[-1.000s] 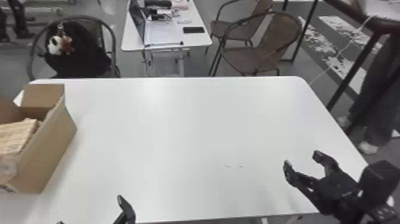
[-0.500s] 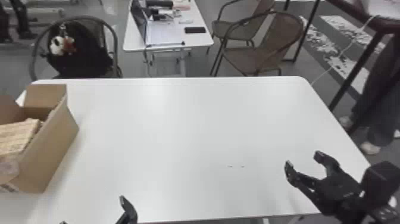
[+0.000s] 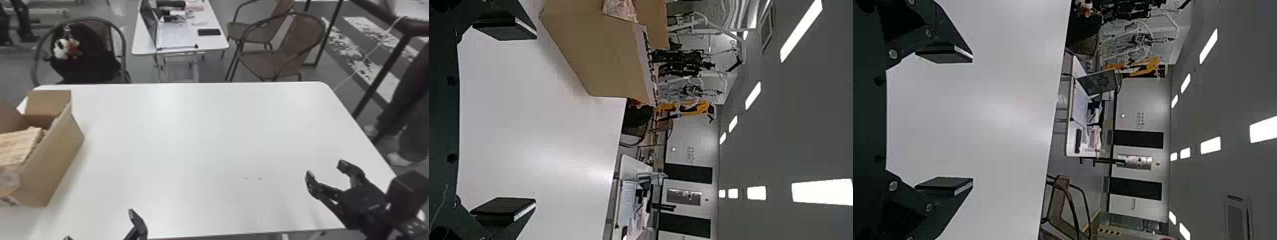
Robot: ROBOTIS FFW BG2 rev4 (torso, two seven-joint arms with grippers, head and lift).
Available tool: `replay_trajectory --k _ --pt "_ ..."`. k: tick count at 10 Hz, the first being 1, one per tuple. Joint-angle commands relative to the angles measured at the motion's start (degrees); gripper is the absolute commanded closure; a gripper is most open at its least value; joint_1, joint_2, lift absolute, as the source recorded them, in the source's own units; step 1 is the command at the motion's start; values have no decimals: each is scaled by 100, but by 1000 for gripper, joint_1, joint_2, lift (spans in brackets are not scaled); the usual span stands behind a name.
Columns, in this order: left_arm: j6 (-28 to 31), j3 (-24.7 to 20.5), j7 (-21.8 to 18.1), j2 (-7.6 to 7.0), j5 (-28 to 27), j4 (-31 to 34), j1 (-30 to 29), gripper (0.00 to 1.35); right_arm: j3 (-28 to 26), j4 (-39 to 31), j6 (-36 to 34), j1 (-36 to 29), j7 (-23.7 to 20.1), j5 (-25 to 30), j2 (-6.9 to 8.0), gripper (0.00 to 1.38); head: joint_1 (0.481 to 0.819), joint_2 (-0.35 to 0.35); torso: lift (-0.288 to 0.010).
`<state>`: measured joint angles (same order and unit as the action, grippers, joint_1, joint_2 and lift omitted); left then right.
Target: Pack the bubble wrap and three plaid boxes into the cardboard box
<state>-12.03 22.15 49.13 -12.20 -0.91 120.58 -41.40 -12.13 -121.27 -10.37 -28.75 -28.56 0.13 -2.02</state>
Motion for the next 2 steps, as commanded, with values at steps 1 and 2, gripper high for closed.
replay_trajectory --k 1,2 --pt "-10 0 9 -2 -5 1 0 124 0 -19 0 1 0 49 18 389 695 -37 -148" --pt "-19 0 18 -19 -5 1 0 125 0 -46 0 1 0 101 44 391 695 -37 -148"
